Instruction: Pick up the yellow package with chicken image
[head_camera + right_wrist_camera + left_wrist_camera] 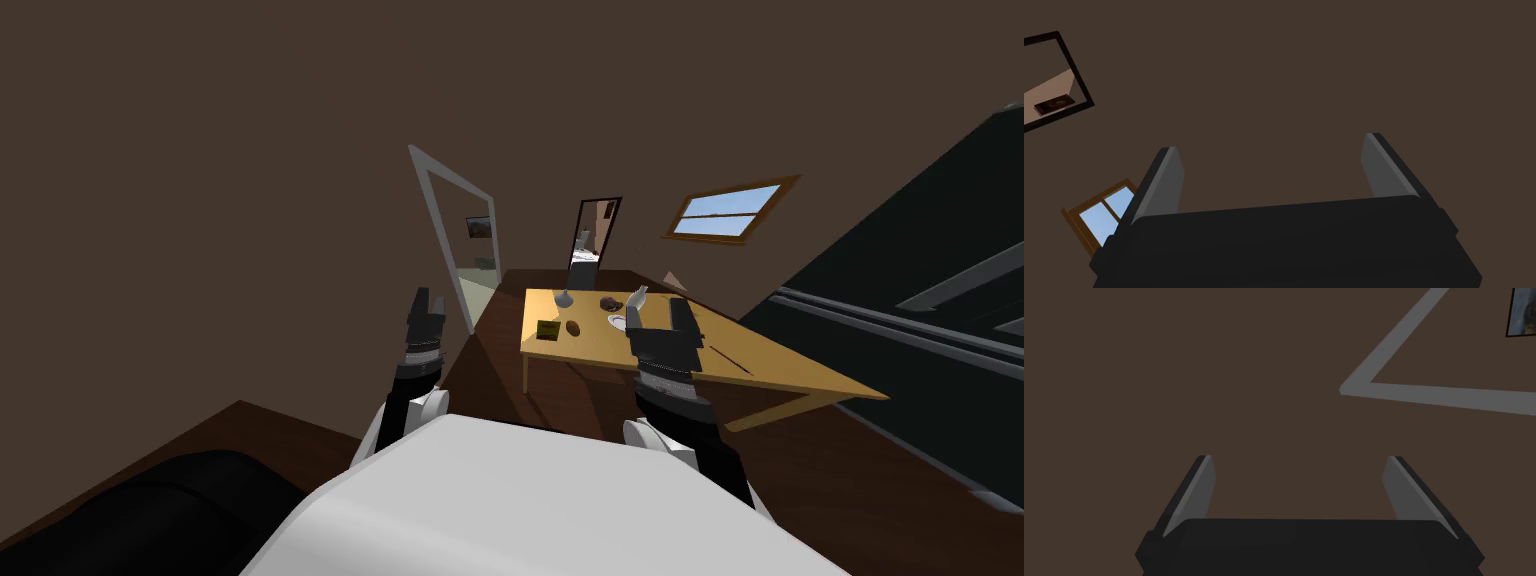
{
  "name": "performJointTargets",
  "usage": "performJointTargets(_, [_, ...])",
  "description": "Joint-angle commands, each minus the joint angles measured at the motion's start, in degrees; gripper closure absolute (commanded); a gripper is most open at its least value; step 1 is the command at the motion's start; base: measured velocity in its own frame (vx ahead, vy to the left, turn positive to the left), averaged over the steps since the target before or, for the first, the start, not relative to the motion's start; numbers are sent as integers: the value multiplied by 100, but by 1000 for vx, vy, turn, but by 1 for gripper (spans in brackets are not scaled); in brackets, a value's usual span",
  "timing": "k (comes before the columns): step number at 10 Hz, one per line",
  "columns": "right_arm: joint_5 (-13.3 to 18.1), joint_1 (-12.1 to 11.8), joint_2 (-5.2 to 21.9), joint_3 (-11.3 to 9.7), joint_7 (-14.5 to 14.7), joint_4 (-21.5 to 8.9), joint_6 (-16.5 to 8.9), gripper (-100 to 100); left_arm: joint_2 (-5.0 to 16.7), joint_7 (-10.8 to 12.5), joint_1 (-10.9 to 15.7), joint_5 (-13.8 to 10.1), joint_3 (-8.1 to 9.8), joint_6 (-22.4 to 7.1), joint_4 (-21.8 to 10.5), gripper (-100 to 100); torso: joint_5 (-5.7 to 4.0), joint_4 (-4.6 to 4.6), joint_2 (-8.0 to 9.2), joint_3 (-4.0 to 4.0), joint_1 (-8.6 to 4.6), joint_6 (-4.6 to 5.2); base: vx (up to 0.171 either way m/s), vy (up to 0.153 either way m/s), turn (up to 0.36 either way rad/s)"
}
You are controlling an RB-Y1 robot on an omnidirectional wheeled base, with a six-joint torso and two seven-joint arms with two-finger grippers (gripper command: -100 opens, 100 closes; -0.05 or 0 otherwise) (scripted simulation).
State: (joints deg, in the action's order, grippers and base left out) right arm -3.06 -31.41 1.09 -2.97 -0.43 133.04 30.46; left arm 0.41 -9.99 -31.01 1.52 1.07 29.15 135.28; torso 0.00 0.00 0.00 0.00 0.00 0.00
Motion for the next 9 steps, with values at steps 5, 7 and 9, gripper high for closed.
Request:
performJointTargets(5, [184,54,720,-212,-8,-321,24,-100,0,0,0,0,0,0,0,0,-3,-3,-12,-7,-12,-2,19,-19,108])
performJointTargets(7, [332,98,1118,-381,-10,-577,43,-100,0,0,0,0,0,0,0,0,-2,-2,-9,-5,-9,-2,23,-22,169])
performJointTargets(9, [419,124,1395,-480,-10,-727,56,-100,0,0,-1,0,0,0,0,0,-3,-3,-11,-6,-12,1,22,-29,104])
